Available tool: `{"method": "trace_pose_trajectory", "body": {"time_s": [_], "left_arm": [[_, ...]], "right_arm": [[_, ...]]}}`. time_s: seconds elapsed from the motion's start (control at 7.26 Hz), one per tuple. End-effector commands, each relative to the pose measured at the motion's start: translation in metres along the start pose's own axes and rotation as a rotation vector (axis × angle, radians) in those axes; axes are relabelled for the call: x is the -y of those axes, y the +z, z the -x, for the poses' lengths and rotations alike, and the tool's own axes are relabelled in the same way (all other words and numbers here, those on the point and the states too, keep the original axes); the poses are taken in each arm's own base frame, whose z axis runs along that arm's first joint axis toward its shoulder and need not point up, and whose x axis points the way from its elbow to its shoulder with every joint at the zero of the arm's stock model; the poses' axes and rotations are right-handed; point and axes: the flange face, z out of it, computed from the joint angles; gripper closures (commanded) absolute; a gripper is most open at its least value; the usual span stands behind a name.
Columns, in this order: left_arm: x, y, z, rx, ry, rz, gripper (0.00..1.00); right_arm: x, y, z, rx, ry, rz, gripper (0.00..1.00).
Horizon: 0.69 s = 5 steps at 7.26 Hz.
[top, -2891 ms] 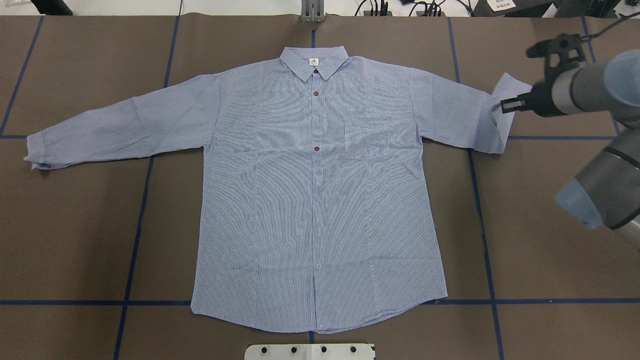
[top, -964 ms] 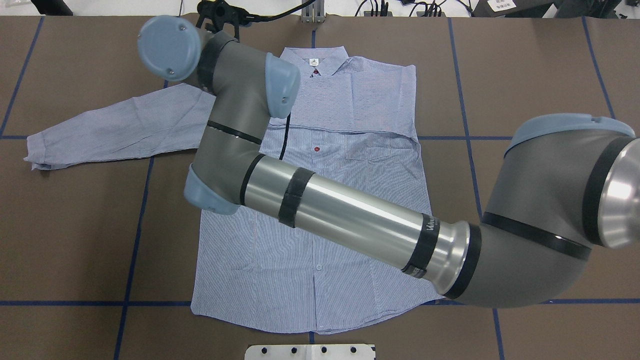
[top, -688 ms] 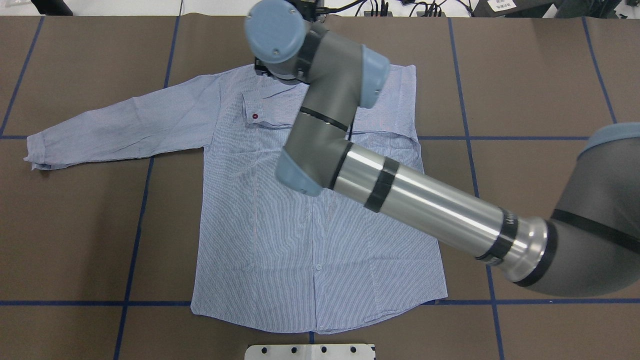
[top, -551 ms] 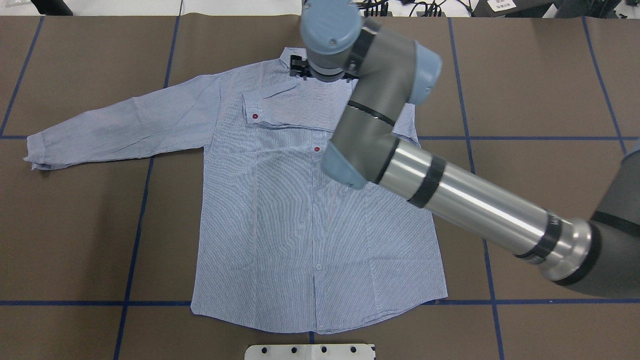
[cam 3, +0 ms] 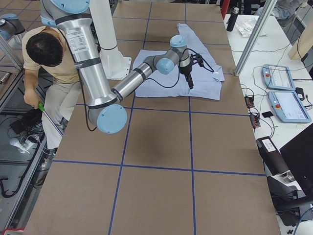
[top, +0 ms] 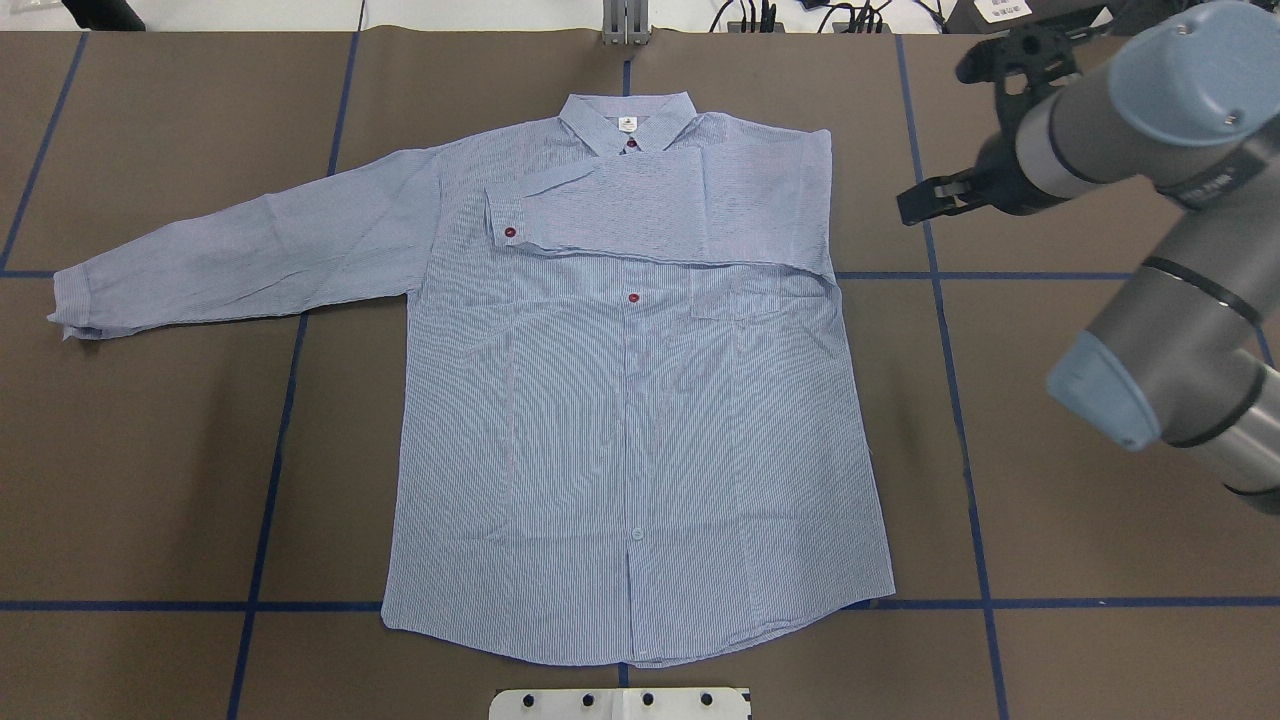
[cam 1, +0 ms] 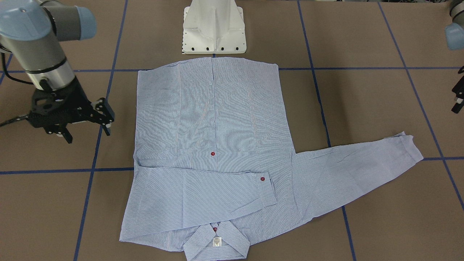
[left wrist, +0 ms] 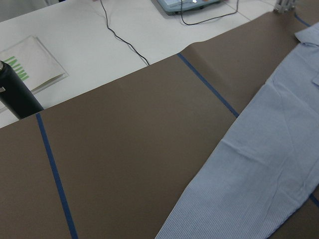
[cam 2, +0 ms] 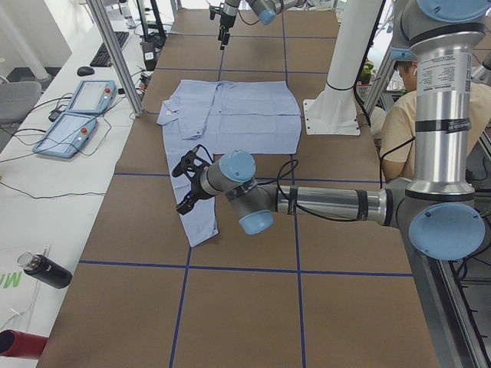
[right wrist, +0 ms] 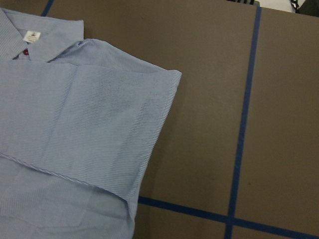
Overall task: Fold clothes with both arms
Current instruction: 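Open the right gripper and withdraw it from the folded sleeve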
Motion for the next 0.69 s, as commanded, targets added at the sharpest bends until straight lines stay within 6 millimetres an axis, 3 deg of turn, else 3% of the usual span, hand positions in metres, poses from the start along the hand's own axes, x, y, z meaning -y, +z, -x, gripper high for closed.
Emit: {"method": "trace_pose_trajectory", "body": {"time_s": [0.0,0.14,0.41,0.55], "left_arm": [[-0.033,0.064,-0.044,0.123,-0.094,-0.028,0.00],[-0.058,0.087,-0.039,0.164,-0.088,-0.012,0.00],[-0.100,0.102,-0.022,0.108,-0.074,-0.031,0.00],[-0.120,0.110,-0.040,0.064,-0.124,-0.014,0.00]], "right_arm": [[-0.064,-0.017,-0.104,0.069,-0.043,-0.017,0.00],[-0.093,-0.018,-0.137,0.090,-0.048,-0.051,0.00],[-0.097,-0.017,-0.141,0.091,-0.035,-0.047,0.00],[-0.097,-0.017,-0.142,0.090,-0.034,-0.048,0.00]]}}
